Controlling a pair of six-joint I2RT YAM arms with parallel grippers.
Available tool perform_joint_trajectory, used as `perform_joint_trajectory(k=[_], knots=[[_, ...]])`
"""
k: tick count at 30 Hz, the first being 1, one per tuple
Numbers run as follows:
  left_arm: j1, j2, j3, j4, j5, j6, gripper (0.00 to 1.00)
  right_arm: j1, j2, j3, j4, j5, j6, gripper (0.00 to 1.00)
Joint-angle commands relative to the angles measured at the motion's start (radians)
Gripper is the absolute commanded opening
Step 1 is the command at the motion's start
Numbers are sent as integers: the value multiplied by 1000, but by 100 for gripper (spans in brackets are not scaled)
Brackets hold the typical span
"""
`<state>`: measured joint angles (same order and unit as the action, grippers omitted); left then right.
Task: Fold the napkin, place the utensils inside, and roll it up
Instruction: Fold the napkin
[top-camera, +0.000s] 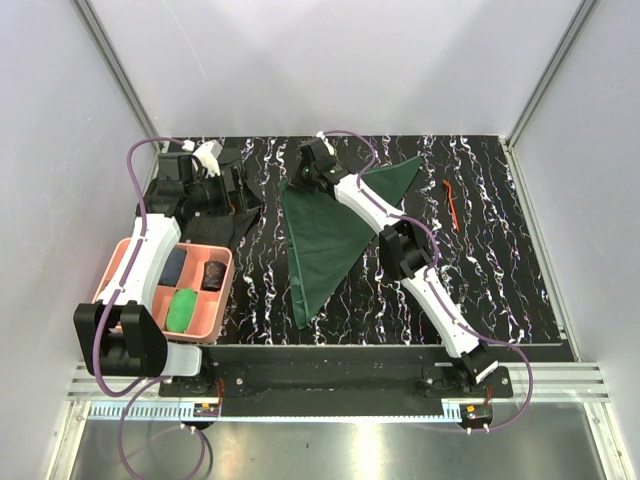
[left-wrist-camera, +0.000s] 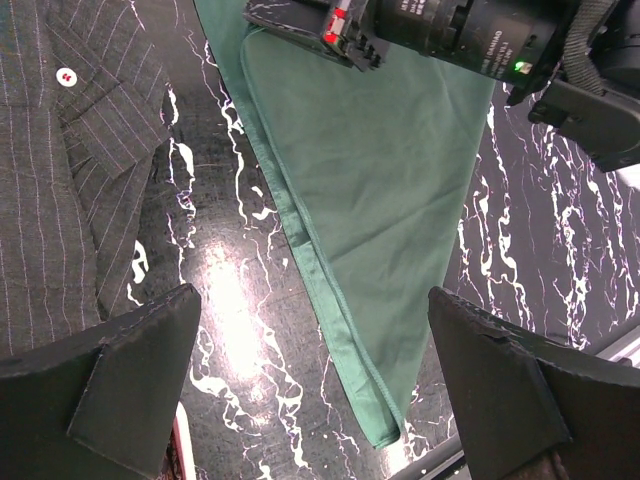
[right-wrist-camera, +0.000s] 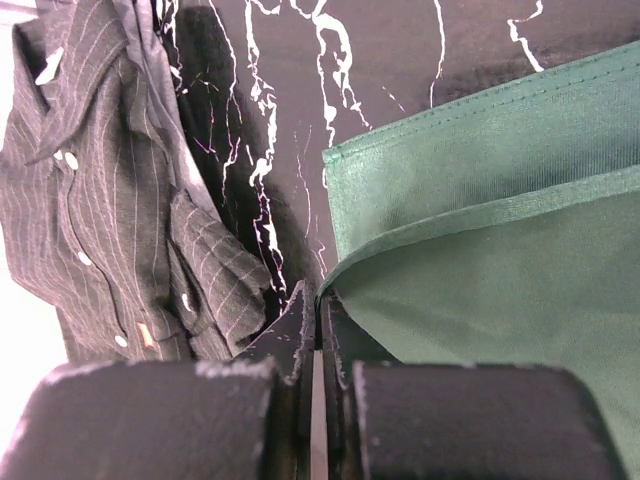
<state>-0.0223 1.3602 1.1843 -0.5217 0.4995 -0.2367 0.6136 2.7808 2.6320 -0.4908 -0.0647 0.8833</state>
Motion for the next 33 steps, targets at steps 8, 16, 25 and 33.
perform_joint_trajectory(k=[8, 16, 25, 33], knots=[[12, -36, -2, 46, 43, -9, 99, 5, 31, 59, 138, 52, 105, 0], [13, -33, -3, 48, 50, -13, 99, 5, 71, 79, 175, 60, 137, 0], [15, -27, -3, 49, 62, -16, 99, 5, 89, 79, 182, 97, 138, 0], [15, -24, -5, 52, 68, -18, 99, 2, 88, 82, 193, 128, 118, 0]])
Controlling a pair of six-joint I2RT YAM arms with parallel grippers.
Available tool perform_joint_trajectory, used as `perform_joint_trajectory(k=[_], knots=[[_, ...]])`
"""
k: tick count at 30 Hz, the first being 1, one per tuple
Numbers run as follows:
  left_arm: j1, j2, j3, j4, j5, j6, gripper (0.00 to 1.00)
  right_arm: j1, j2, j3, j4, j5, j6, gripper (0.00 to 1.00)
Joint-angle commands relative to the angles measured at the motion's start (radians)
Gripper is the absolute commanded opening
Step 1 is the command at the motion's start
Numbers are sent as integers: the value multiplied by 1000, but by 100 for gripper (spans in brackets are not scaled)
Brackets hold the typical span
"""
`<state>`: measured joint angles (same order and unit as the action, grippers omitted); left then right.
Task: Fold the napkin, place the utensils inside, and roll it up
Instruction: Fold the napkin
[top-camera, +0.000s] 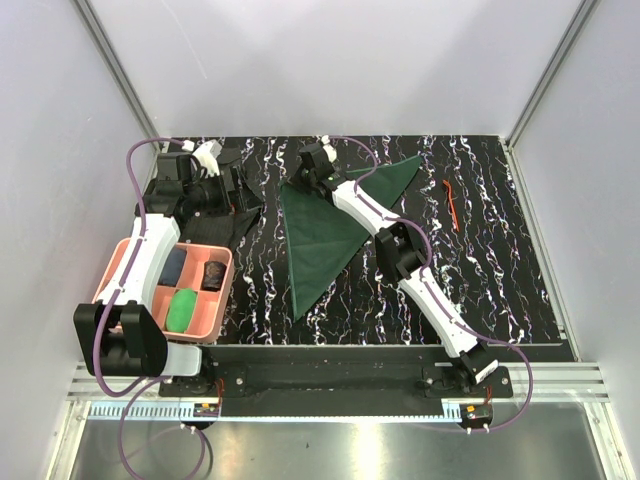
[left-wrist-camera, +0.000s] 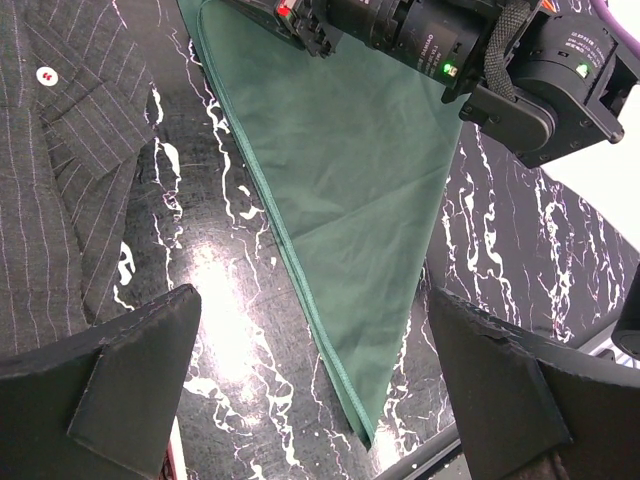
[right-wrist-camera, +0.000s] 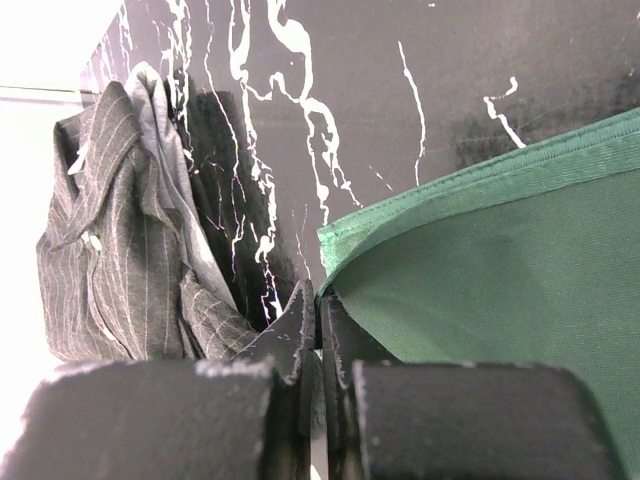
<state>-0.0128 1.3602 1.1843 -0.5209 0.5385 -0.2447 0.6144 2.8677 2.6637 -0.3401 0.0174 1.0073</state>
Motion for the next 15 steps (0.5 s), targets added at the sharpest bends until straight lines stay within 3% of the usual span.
perform_joint_trajectory(k=[1, 10, 12, 13, 15], knots=[[5, -23, -5, 50, 31, -10, 99, 1, 1, 51, 44, 49, -7, 0], [7, -18, -6, 52, 37, -13, 99, -7, 18, 53, 59, 39, -12, 1], [7, -19, -6, 52, 38, -13, 99, -7, 19, 56, 65, 24, -24, 8], [7, -18, -6, 53, 37, -13, 99, -7, 21, 56, 67, 21, -30, 20], [7, -19, -6, 53, 35, -11, 99, -7, 19, 59, 76, 1, -53, 29]])
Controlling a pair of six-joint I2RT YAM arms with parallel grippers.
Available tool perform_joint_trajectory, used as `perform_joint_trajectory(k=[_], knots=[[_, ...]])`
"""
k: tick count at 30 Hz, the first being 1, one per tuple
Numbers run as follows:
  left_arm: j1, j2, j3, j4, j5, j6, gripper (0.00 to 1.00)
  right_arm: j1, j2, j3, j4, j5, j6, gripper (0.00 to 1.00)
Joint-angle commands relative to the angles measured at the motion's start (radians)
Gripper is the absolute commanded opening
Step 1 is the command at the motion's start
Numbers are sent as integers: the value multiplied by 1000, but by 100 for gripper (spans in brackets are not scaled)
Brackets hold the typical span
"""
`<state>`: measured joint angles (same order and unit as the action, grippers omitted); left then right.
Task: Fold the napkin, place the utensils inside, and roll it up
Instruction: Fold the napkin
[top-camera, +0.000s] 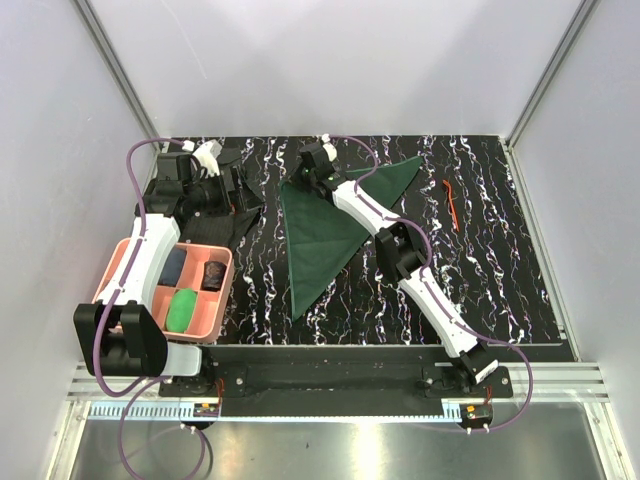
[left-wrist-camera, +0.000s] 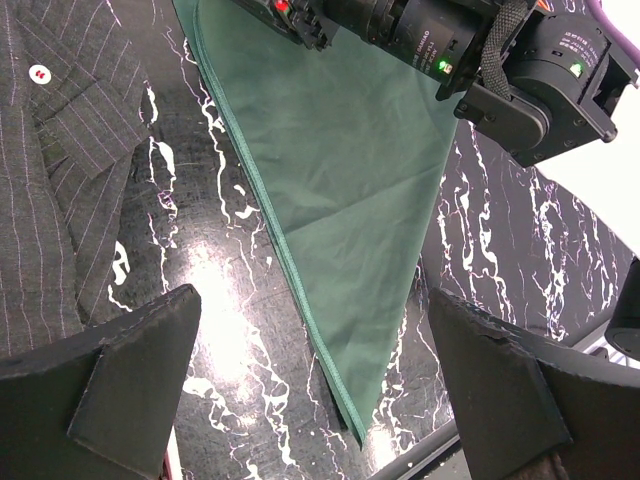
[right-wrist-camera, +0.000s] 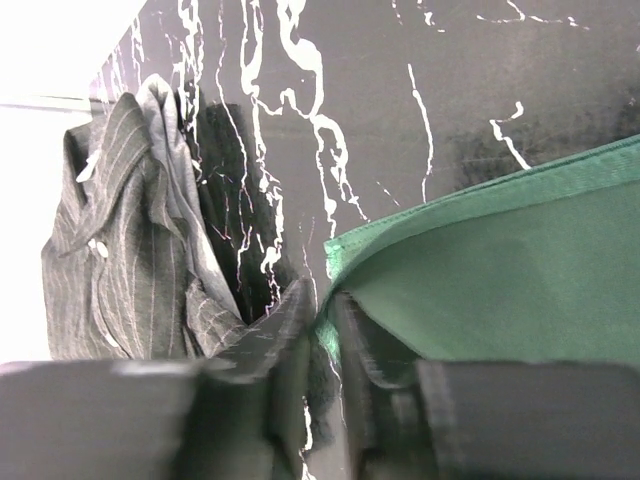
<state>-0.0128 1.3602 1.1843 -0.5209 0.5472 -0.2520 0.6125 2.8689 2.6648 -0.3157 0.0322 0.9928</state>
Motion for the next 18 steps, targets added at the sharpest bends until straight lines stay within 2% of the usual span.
perform_joint_trajectory(k=[1, 6, 9, 14, 18], knots=[[7, -18, -6, 53, 26, -4, 99, -5, 12, 58, 56, -21, -46, 39], [10, -23, -6, 55, 22, -1, 99, -5, -34, 52, 66, -57, -143, 61], [11, -24, -8, 55, 16, 0, 99, -8, -92, 37, 63, -74, -222, 69], [13, -38, -8, 53, -4, 10, 99, -46, -293, -78, 52, -164, -310, 71], [11, -49, -12, 53, -27, 16, 99, -169, -503, -333, 4, -232, -405, 72]])
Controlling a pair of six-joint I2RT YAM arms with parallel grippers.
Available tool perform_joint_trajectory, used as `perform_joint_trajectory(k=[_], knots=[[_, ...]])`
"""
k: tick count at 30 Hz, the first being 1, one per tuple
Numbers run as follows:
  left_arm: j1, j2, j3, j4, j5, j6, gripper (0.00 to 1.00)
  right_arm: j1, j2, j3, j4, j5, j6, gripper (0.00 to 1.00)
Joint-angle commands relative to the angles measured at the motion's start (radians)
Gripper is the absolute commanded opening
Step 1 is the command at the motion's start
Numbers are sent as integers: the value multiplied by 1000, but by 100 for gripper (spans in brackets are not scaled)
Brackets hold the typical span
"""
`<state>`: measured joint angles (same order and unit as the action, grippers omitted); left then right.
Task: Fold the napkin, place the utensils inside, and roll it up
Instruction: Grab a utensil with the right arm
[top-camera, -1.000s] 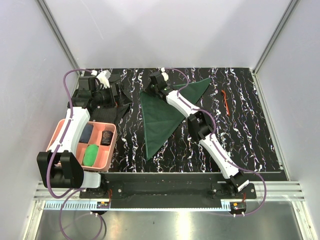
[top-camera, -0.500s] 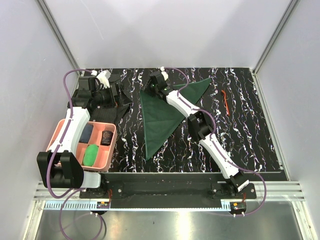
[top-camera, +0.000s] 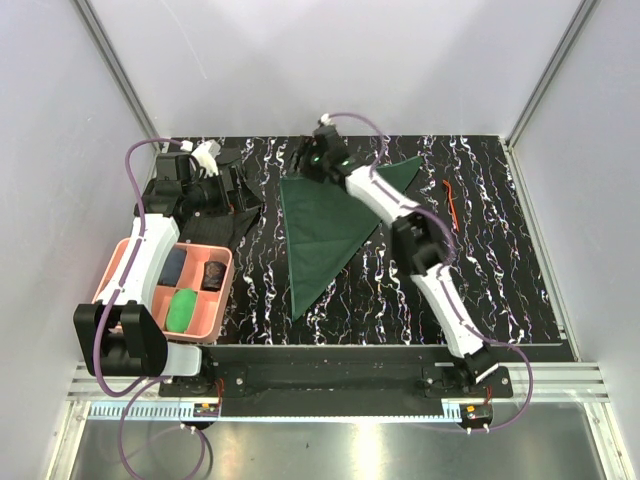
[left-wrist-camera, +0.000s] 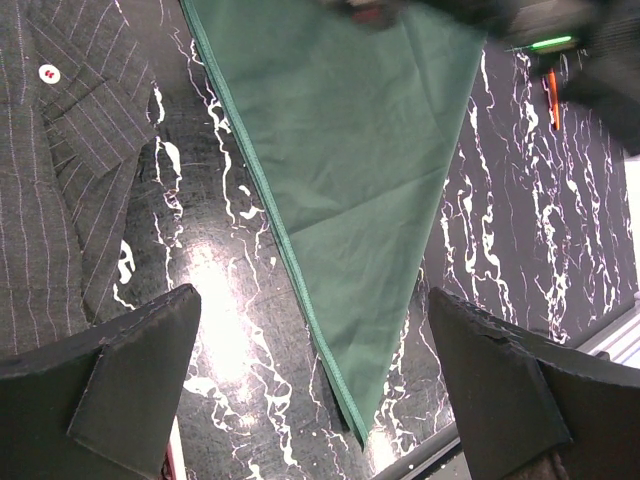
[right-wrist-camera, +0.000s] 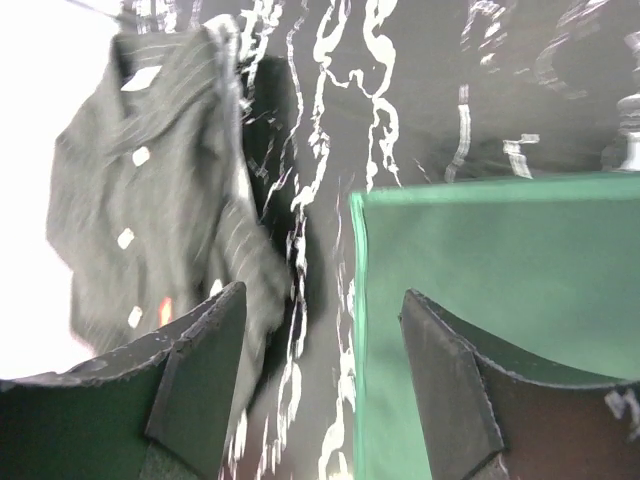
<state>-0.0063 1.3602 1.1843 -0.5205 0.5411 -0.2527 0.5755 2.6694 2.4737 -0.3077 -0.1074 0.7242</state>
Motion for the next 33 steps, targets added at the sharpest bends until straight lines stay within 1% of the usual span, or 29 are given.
perform_joint_trajectory(k=[1, 2, 4, 5, 6, 7, 8, 10, 12, 14, 17, 18, 20, 28, 33], knots=[[5, -49, -12, 54, -24, 16, 99, -158, -378, -180, -28, -95, -158, 72], [5, -47, -11, 54, -24, 16, 99, -192, -416, -252, -86, -89, -178, 72], [5, -44, -11, 54, -20, 15, 99, -287, -513, -324, -148, -42, -245, 72], [5, -42, -11, 54, -17, 13, 99, -319, -540, -397, -192, -23, -268, 72], [6, -42, -11, 56, -13, 12, 99, -350, -566, -435, -209, -8, -308, 72], [6, -41, -11, 56, -12, 12, 99, -421, -600, -464, -228, 1, -322, 72], [5, -39, -12, 57, -13, 12, 99, -455, -611, -507, -270, 8, -333, 72], [6, -38, -12, 57, -13, 12, 99, -552, -620, -538, -310, -6, -362, 71], [6, -36, -12, 56, -13, 13, 99, -601, -615, -567, -359, 0, -417, 71], [5, -33, -14, 56, -18, 16, 99, -631, -596, -585, -401, 58, -462, 70], [5, -27, -14, 56, -23, 18, 99, -643, -563, -608, -422, 129, -534, 68], [5, -27, -15, 56, -23, 18, 99, -644, -556, -616, -423, 135, -558, 66], [5, -23, -15, 56, -26, 18, 99, -644, -530, -628, -424, 143, -578, 64], [5, -13, -15, 56, -27, 20, 99, -646, -445, -631, -426, 241, -608, 57], [5, -16, -15, 56, -24, 18, 99, -649, -411, -627, -426, 248, -614, 51]])
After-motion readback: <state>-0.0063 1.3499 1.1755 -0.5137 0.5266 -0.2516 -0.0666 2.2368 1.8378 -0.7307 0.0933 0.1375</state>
